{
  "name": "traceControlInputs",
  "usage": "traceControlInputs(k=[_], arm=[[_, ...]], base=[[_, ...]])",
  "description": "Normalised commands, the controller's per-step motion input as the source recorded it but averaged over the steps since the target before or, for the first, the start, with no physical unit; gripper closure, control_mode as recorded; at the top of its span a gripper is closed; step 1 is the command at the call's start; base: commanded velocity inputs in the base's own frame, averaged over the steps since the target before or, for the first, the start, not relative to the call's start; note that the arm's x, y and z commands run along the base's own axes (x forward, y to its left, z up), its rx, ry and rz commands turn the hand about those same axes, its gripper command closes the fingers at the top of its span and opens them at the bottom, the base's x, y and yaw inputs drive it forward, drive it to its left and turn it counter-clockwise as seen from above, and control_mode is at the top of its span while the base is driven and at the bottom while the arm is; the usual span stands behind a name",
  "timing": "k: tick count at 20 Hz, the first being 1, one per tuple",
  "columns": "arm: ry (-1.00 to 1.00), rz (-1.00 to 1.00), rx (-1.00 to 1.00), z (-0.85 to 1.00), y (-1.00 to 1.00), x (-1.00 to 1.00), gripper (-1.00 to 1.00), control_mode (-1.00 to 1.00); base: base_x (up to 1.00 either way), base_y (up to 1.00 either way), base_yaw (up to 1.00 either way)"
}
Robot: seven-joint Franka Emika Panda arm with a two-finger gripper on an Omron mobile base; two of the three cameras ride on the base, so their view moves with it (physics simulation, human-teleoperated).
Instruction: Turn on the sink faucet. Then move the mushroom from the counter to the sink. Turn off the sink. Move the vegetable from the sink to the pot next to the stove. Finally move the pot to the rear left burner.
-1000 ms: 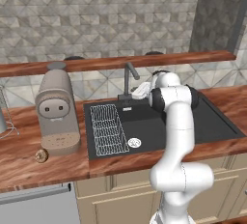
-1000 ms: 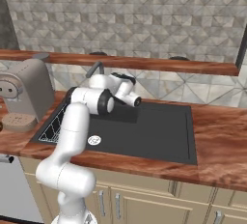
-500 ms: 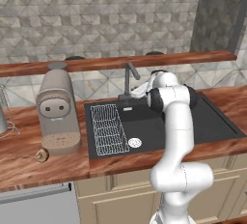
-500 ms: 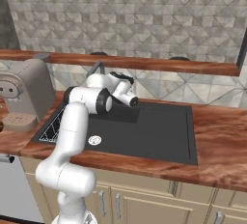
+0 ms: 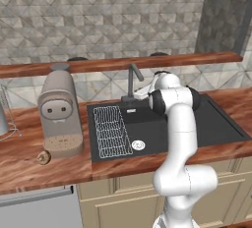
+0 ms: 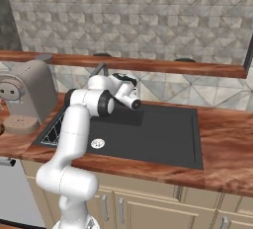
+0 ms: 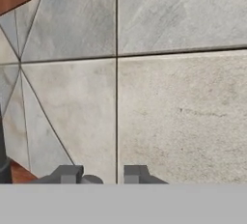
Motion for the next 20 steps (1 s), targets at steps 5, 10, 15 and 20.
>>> traceControlInputs(k=[5,10,15,20], arm=[[0.0,0.0,0.0,-0.71,-0.92,0.0,1.0,-1.0],[0.0,0.0,0.01,-0.75,-0.96,0.0,1.0,-1.0],[0.0,-0.01,0.01,-0.72,-1.0,-0.01,1.0,-1.0],[0.0,-0.02,0.02,-0.62,-1.0,-0.03,1.0,-1.0]], base=[[0.0,0.0,0.0],[0.0,0.0,0.0],[0.0,0.0,0.0],[0.0,0.0,0.0]])
